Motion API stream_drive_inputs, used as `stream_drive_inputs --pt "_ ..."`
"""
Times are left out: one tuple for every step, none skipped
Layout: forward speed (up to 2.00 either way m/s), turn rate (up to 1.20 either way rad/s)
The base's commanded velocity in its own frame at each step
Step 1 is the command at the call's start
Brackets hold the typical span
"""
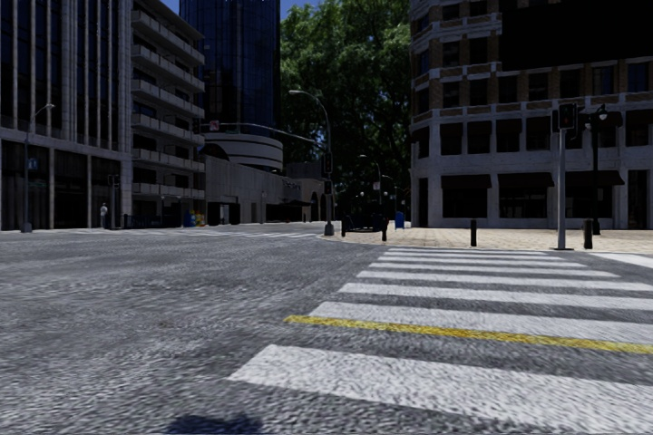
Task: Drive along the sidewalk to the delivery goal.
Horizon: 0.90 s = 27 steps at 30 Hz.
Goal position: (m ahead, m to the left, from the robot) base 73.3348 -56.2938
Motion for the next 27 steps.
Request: stream_drive_inputs --pt "1.2 -1.2" --pt "1.2 -1.2" --pt "1.2 -1.2" --pt "1.2 -1.2" --pt "1.2 -1.2" --pt "1.2 -1.2" --pt "1.2 -1.2" --pt "1.2 -1.2" --pt "1.2 -1.2" --pt "1.2 -1.2" --pt "1.2 0.0" --pt "1.2 0.0" --pt "1.2 0.0" --pt "1.2 0.0" --pt "1.2 0.0" --pt "1.22 0.0" --pt "1.28 0.0" --pt "1.38 0.0" --pt "1.44 0.0" --pt "1.47 0.0" --pt "1.47 0.0" --pt "1.49 0.0" --pt "1.5 0.0" --pt "1.51 0.0" --pt "1.51 0.0" --pt "1.51 0.0" --pt "1.51 0.0"
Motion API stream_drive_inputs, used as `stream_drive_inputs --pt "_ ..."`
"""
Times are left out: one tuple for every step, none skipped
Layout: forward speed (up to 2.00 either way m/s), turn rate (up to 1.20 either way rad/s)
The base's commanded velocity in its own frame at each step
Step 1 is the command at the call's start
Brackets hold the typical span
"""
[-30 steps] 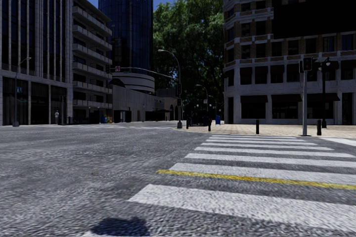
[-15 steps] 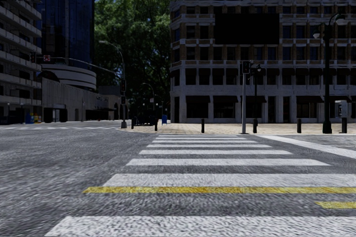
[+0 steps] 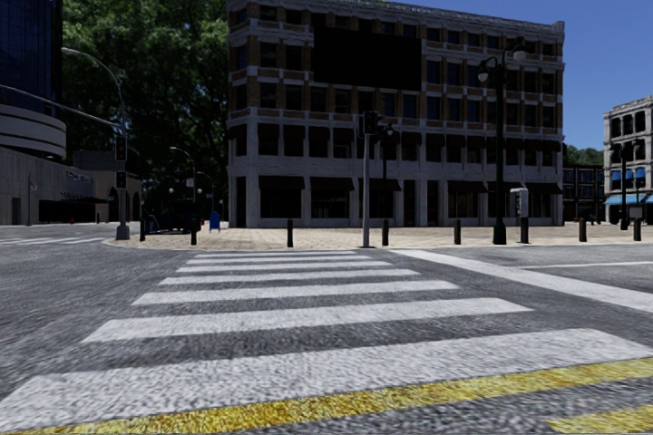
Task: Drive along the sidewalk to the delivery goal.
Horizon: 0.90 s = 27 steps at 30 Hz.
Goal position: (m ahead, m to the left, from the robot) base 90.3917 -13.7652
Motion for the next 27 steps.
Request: stream_drive_inputs --pt "1.51 0.0" --pt "1.51 0.22" --pt "1.51 0.48" --pt "1.51 0.71" --pt "1.51 0.87" --pt "1.51 0.98" --pt "1.51 1.0" --pt "1.51 0.98" --pt "1.51 0.98" --pt "1.51 0.52" --pt "1.51 0.12" --pt "1.52 0.0" --pt "1.52 0.0" --pt "1.52 0.0" --pt "1.52 0.0" --pt "1.52 0.0" --pt "1.53 0.0" --pt "1.53 0.0" --pt "1.53 0.0" --pt "1.53 0.0" --pt "1.53 0.0" --pt "1.53 0.0" --pt "1.53 0.0" --pt "1.53 0.0" --pt "1.53 0.0" --pt "1.53 0.0" --pt "1.53 0.0"
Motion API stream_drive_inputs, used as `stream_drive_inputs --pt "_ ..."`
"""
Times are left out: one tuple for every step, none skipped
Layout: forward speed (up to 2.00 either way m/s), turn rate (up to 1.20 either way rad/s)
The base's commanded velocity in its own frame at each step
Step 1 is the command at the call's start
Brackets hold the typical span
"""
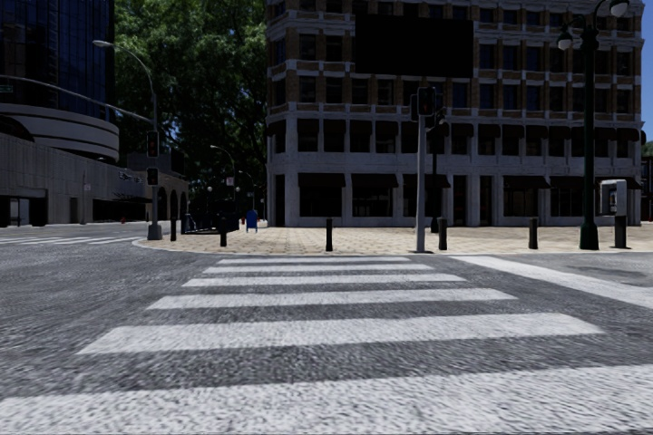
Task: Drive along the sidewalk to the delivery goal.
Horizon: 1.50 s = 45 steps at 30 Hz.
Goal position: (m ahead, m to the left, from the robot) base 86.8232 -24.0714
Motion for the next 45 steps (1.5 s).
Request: stream_drive_inputs --pt "1.53 0.0" --pt "1.53 0.0" --pt "1.53 0.0" --pt "1.53 0.0" --pt "1.53 0.0" --pt "1.53 0.0" --pt "1.53 0.21" --pt "1.53 0.21" --pt "1.53 0.49" --pt "1.53 0.72" --pt "1.53 0.79" --pt "1.53 0.79" --pt "1.53 0.58" --pt "1.53 0.16" --pt "1.53 0.16" --pt "1.53 0.05" --pt "1.53 0.0" --pt "1.53 0.0" --pt "1.53 0.0" --pt "1.53 0.0" --pt "1.53 0.0" --pt "1.53 0.0" --pt "1.53 0.0" --pt "1.53 0.0" --pt "1.53 0.0" --pt "1.53 0.0" --pt "1.53 0.0" --pt "1.52 0.0" --pt "1.52 0.0" --pt "1.51 0.0" --pt "1.51 0.0" --pt "1.5 0.0" --pt "1.49 0.0" --pt "1.48 0.0" --pt "1.47 0.0" --pt "1.47 0.0" --pt "1.46 0.0" --pt "1.45 0.0" --pt "1.42 0.0" --pt "1.42 0.0" --pt "1.36 0.02" --pt "1.32 0.08" --pt "1.31 0.16" --pt "1.29 0.3" --pt "1.28 0.45"
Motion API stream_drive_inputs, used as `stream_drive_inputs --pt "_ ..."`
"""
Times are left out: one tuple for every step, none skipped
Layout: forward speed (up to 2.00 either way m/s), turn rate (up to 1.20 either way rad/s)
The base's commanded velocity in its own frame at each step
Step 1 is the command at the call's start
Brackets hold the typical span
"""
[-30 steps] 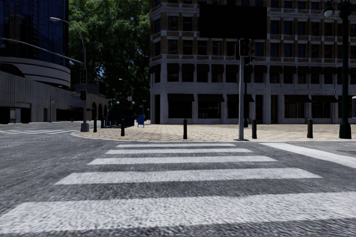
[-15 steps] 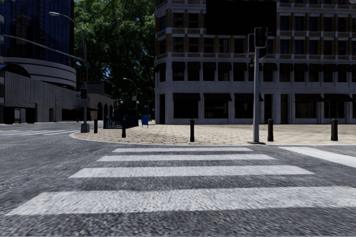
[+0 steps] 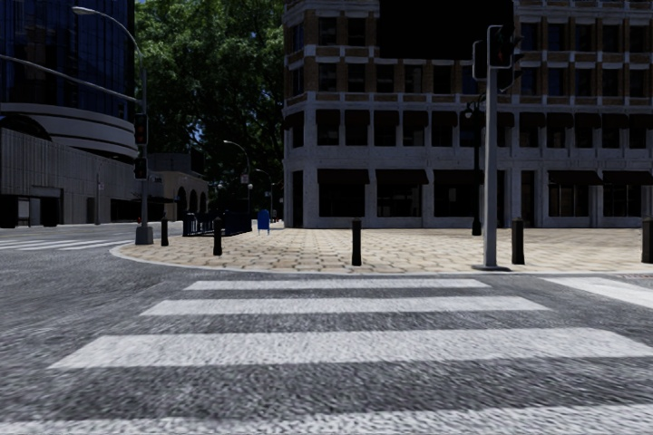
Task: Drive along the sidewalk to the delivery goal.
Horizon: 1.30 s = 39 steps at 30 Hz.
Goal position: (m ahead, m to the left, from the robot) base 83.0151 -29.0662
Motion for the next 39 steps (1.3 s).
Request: stream_drive_inputs --pt "1.27 0.62" --pt "1.26 0.71" --pt "1.25 0.74" --pt "1.25 0.74" --pt "1.25 0.74" --pt "1.25 0.7" --pt "1.25 0.44" --pt "1.25 0.24" --pt "1.25 0.14" --pt "1.25 0.14" --pt "1.25 0.08" --pt "1.25 0.01" --pt "1.25 0.0" --pt "1.25 0.0" --pt "1.25 0.0" --pt "1.25 0.0" --pt "1.25 0.0" --pt "1.25 0.0" --pt "1.25 0.0" --pt "1.25 0.0" --pt "1.25 0.0" --pt "1.25 0.0" --pt "1.25 0.0" --pt "1.25 0.0" --pt "1.25 0.0" --pt "1.25 0.0" --pt "1.25 0.0" --pt "1.25 0.0" --pt "1.25 0.0" --pt "1.25 0.0" --pt "1.25 0.0" --pt "1.25 0.0" --pt "1.25 0.0" --pt "1.25 0.0" --pt "1.25 0.0" --pt "1.25 0.0" --pt "1.25 0.0" --pt "1.25 0.0" --pt "1.25 0.0"
